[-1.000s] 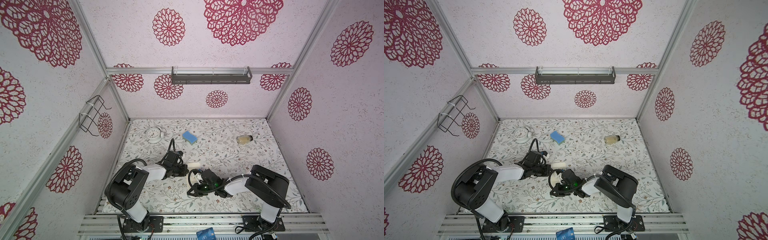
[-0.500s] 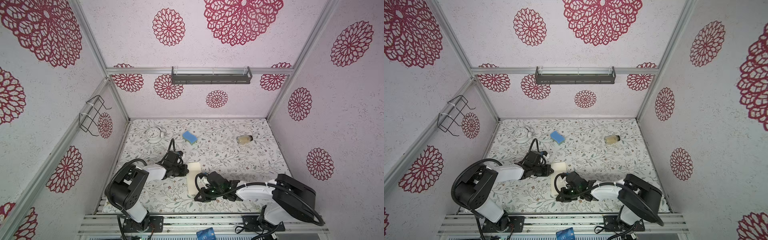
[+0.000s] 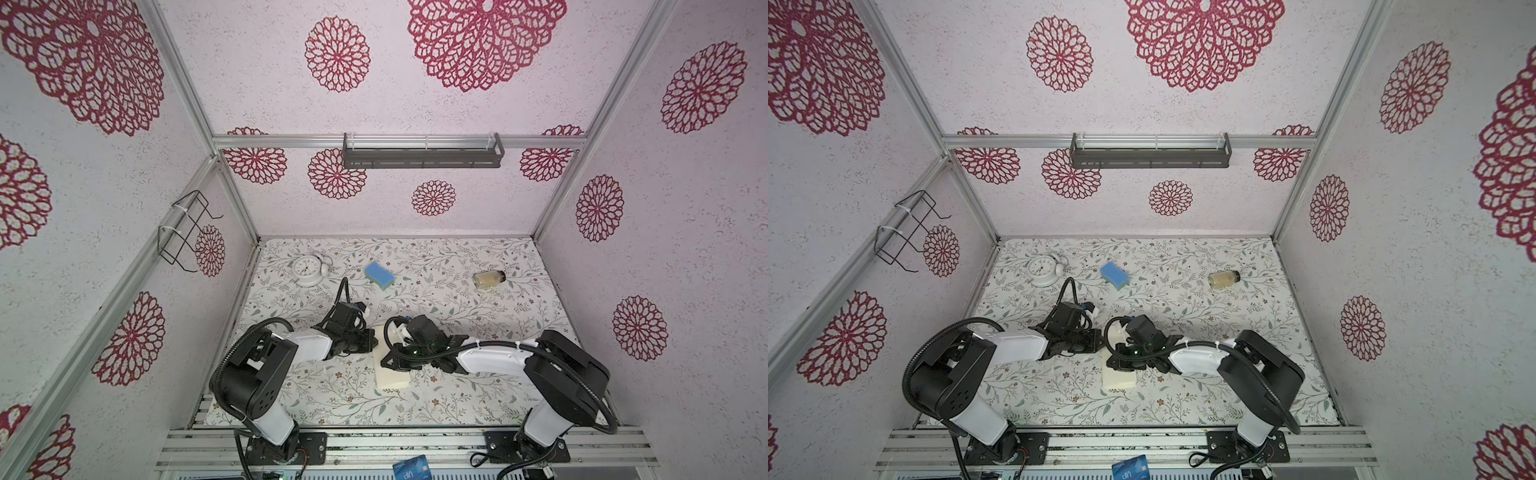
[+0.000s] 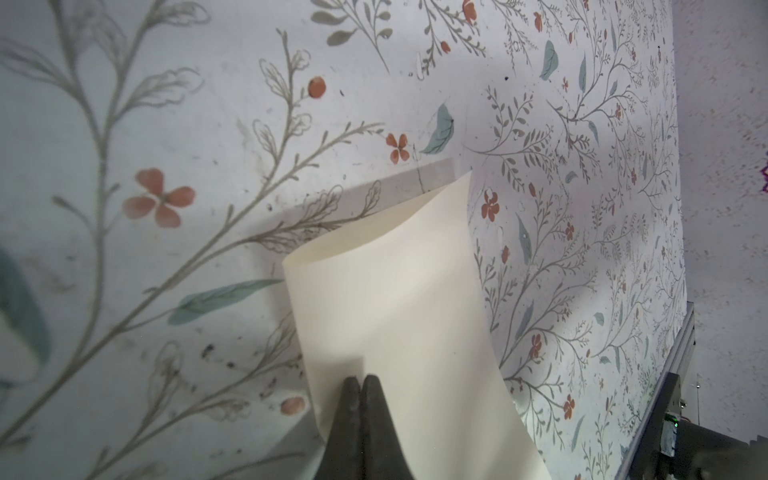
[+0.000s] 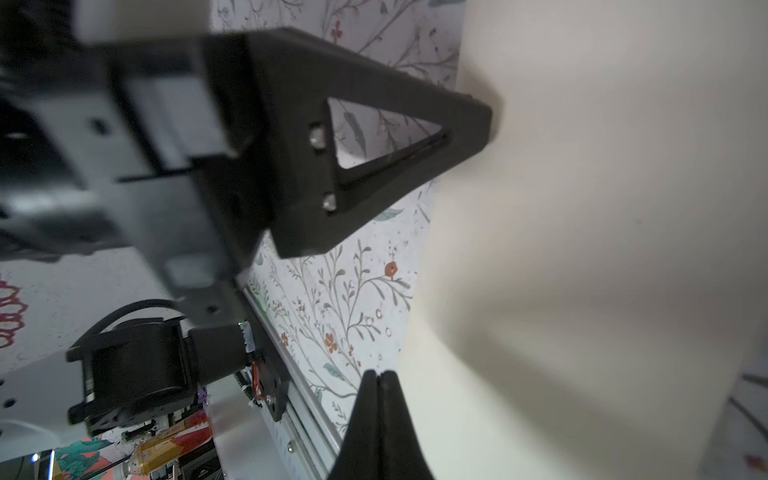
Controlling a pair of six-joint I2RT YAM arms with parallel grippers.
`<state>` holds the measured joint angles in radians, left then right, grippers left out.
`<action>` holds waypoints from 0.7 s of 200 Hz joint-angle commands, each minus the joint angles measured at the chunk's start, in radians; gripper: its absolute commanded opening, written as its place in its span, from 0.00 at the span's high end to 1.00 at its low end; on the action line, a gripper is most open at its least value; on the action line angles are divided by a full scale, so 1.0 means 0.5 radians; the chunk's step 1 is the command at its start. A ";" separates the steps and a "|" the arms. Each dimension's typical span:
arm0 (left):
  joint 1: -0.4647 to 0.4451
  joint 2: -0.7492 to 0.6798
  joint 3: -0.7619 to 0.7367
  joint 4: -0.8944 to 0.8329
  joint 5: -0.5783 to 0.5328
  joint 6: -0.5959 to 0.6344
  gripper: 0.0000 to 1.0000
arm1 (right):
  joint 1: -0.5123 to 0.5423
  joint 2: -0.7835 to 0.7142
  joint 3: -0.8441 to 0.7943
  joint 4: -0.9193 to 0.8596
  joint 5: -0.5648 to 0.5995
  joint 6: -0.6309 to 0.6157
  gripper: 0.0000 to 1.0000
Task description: Fold a paper plane with a square sheet of paper (fold left side to right side)
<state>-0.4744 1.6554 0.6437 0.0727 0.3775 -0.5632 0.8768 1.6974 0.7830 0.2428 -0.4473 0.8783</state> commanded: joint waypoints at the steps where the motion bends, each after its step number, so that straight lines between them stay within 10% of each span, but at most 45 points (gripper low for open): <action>1: -0.007 0.003 -0.039 0.016 -0.001 -0.017 1.00 | 0.009 0.071 0.053 0.195 -0.061 0.082 1.00; 140: 0.097 0.153 0.073 0.051 -0.098 -0.079 1.00 | 0.044 0.242 -0.227 0.331 0.045 0.158 1.00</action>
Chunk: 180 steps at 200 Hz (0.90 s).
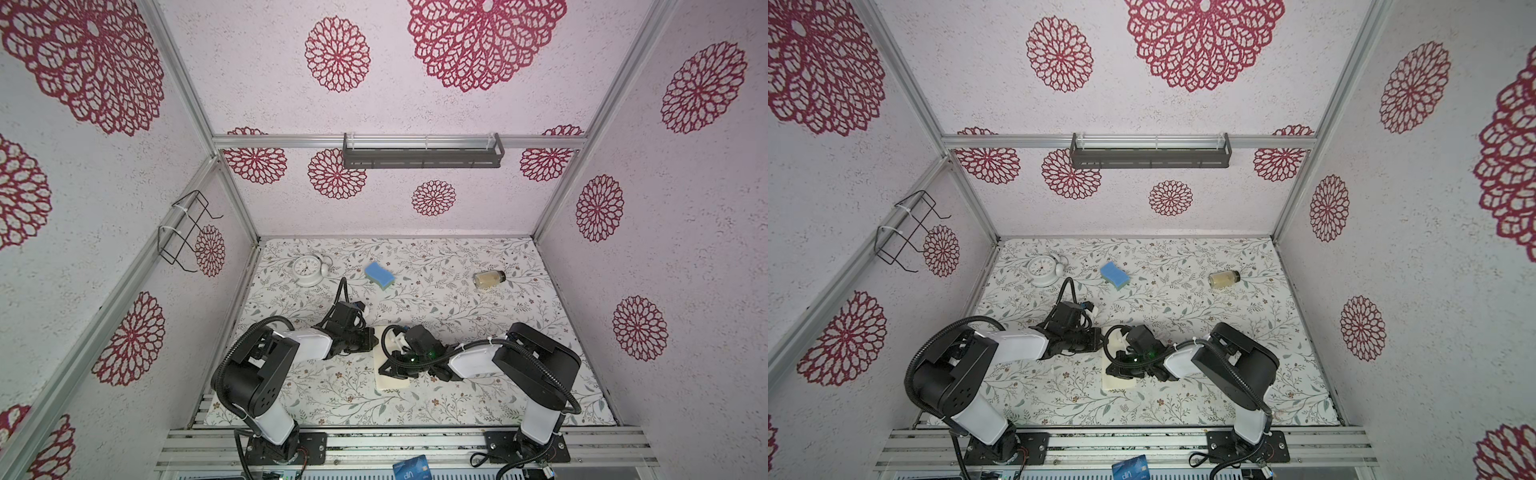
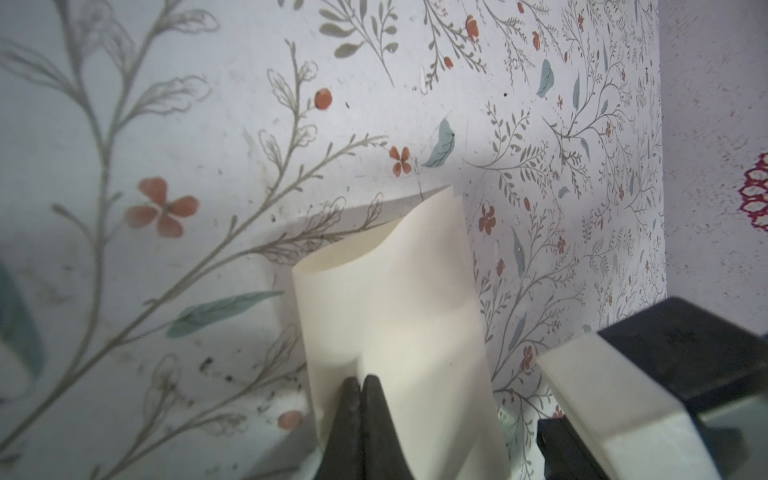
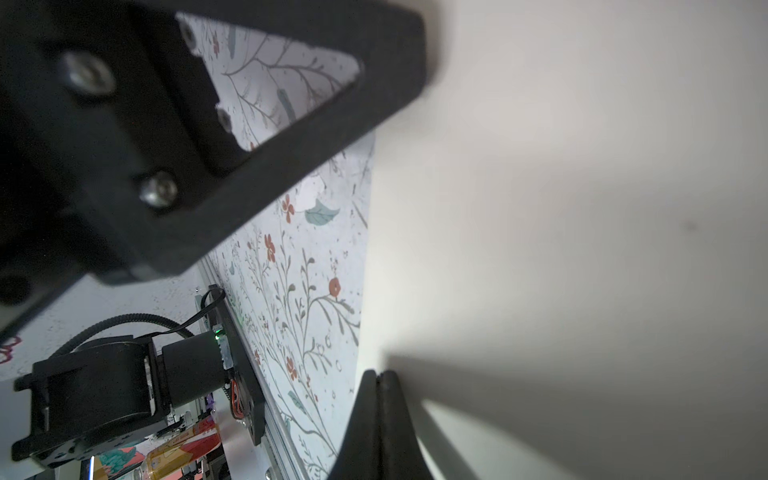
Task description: Fold a paper plane with a square sheet of paper (fold left side to right side)
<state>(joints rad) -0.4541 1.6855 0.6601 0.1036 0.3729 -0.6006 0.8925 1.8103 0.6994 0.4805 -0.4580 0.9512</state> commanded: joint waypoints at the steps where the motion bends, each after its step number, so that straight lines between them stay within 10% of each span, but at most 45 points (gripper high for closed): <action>1: 0.059 0.096 0.041 -0.011 -0.089 -0.004 1.00 | 0.015 0.016 -0.060 -0.143 0.068 0.012 1.00; 99: 0.277 0.216 0.174 -0.067 -0.129 0.033 1.00 | 0.008 -0.003 -0.159 -0.090 0.084 0.069 1.00; 180: 0.117 -0.307 0.172 -0.267 -0.064 -0.099 1.00 | -0.022 -0.023 -0.085 -0.359 0.015 -0.117 1.00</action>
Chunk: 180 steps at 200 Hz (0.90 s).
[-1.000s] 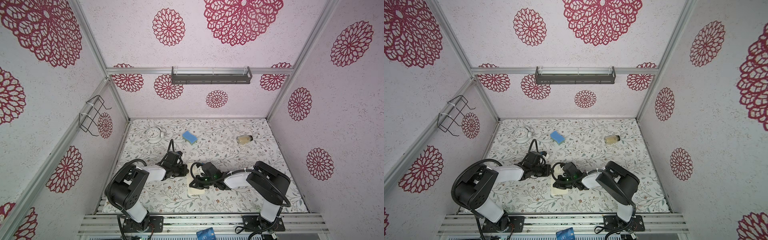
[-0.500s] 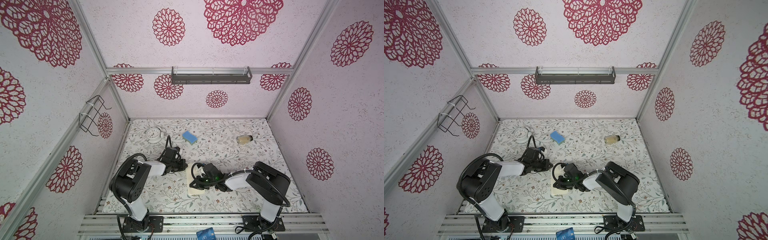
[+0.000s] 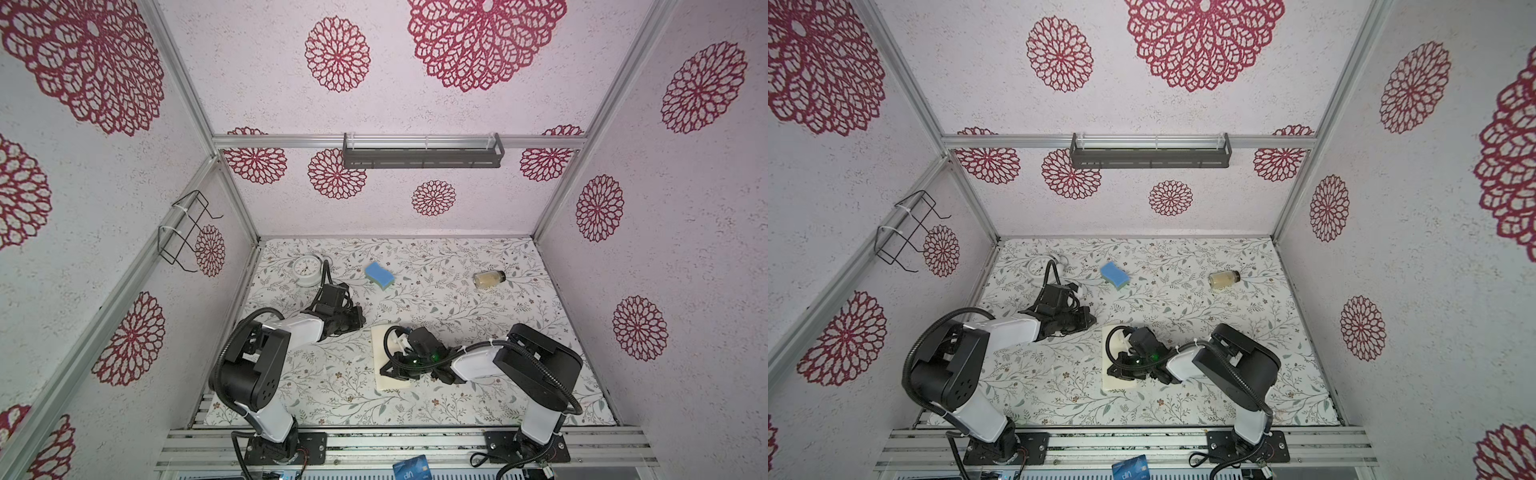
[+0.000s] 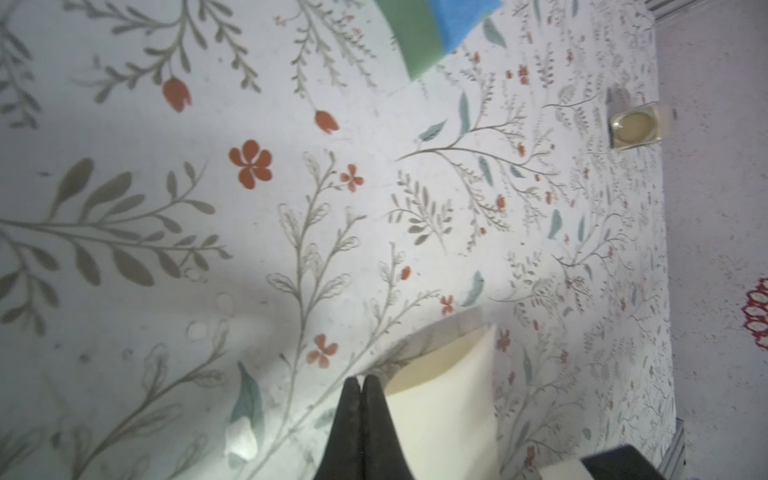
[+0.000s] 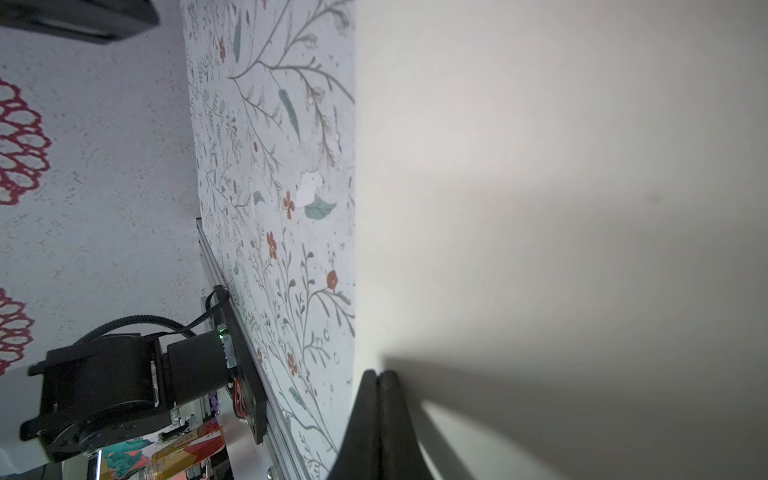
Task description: Fold a paper plane with a square sheet of paper (fold left side to right side)
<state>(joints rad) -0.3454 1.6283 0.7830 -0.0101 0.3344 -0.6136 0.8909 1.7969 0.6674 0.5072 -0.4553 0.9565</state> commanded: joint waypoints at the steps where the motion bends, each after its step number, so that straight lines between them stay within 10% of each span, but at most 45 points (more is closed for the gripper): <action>1: -0.105 -0.201 -0.079 -0.039 0.014 -0.078 1.00 | -0.020 0.004 -0.018 -0.417 0.006 -0.132 1.00; 180: -0.418 -0.075 -0.572 0.459 -0.082 -0.362 1.00 | -0.092 -0.096 0.235 -0.634 -0.048 -0.320 1.00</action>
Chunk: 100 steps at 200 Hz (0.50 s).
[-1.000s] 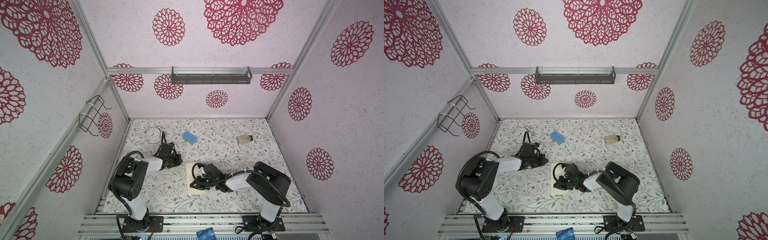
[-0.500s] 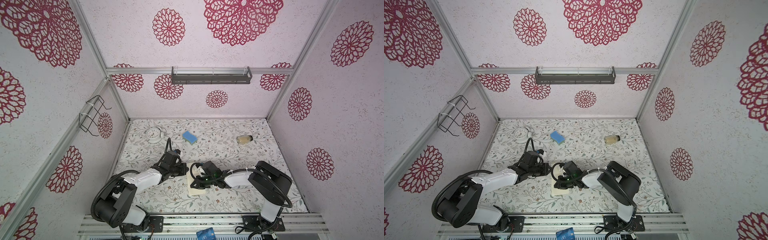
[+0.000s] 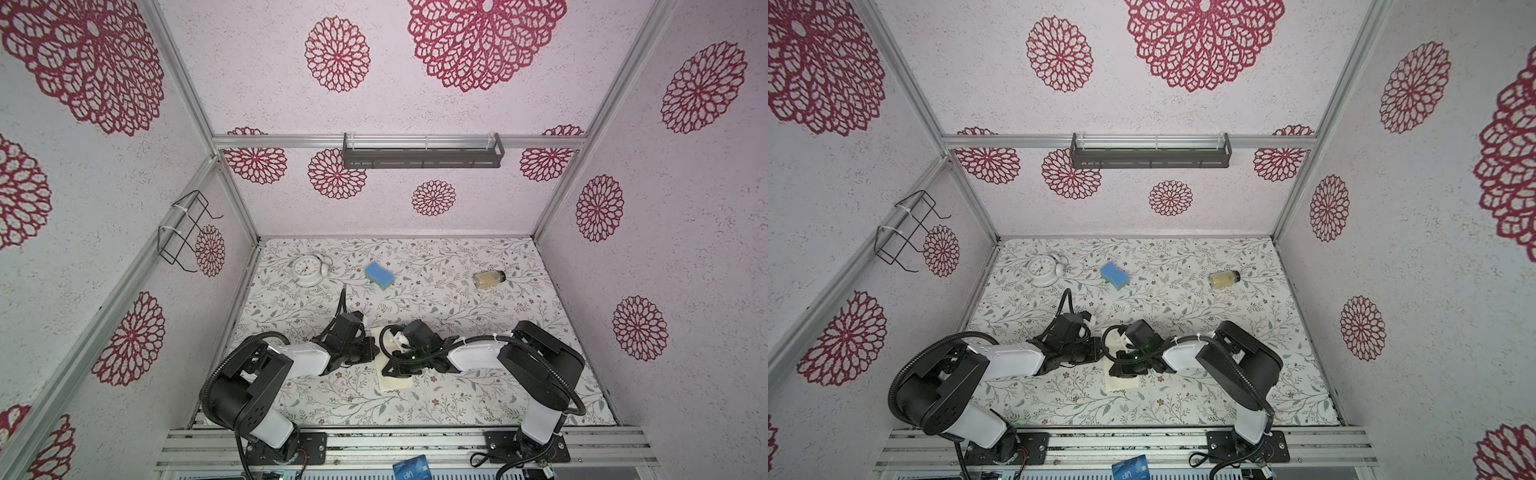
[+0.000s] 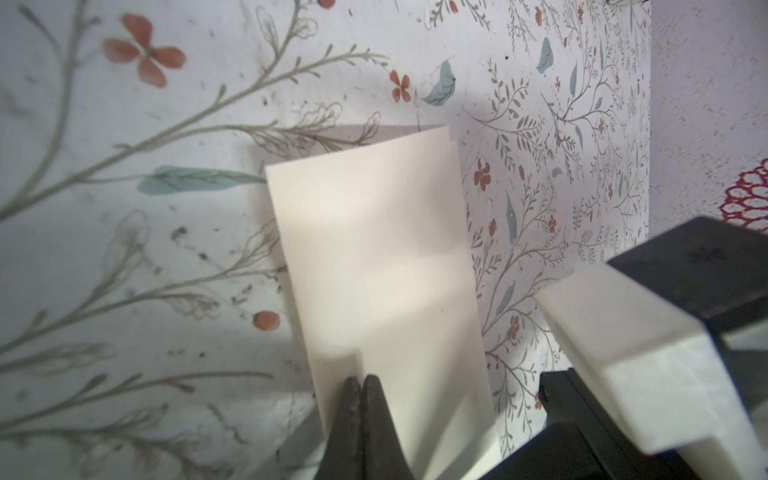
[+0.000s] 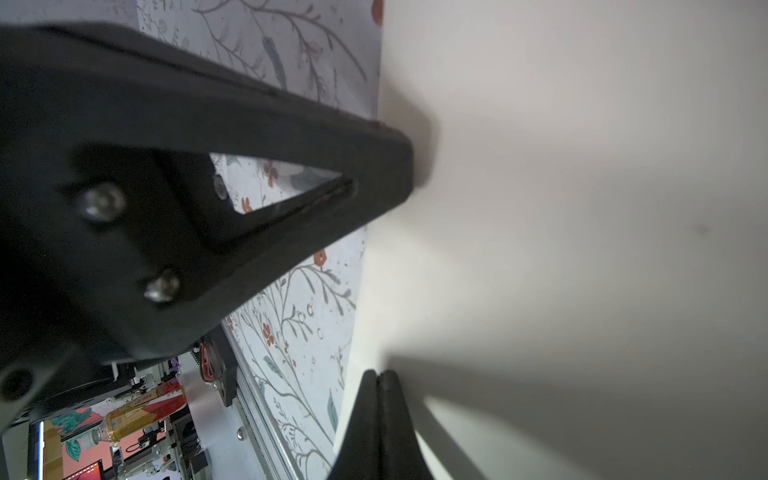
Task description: Fold a paper plane with a square sheet of paper (fold left side to right side)
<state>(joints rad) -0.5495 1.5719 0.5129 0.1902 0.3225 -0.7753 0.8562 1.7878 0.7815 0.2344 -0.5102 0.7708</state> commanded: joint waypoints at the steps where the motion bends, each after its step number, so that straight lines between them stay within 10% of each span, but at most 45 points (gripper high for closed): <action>1: -0.011 0.038 -0.032 0.058 -0.057 -0.039 1.00 | -0.024 -0.080 0.008 -0.085 0.061 0.054 1.00; 100: -0.018 0.072 -0.025 0.058 -0.040 -0.030 1.00 | -0.018 0.102 0.040 0.264 -0.066 0.265 1.00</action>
<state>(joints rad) -0.5503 1.5845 0.5091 0.2249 0.3202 -0.7837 0.8520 1.8206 0.7818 0.3229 -0.5194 0.8753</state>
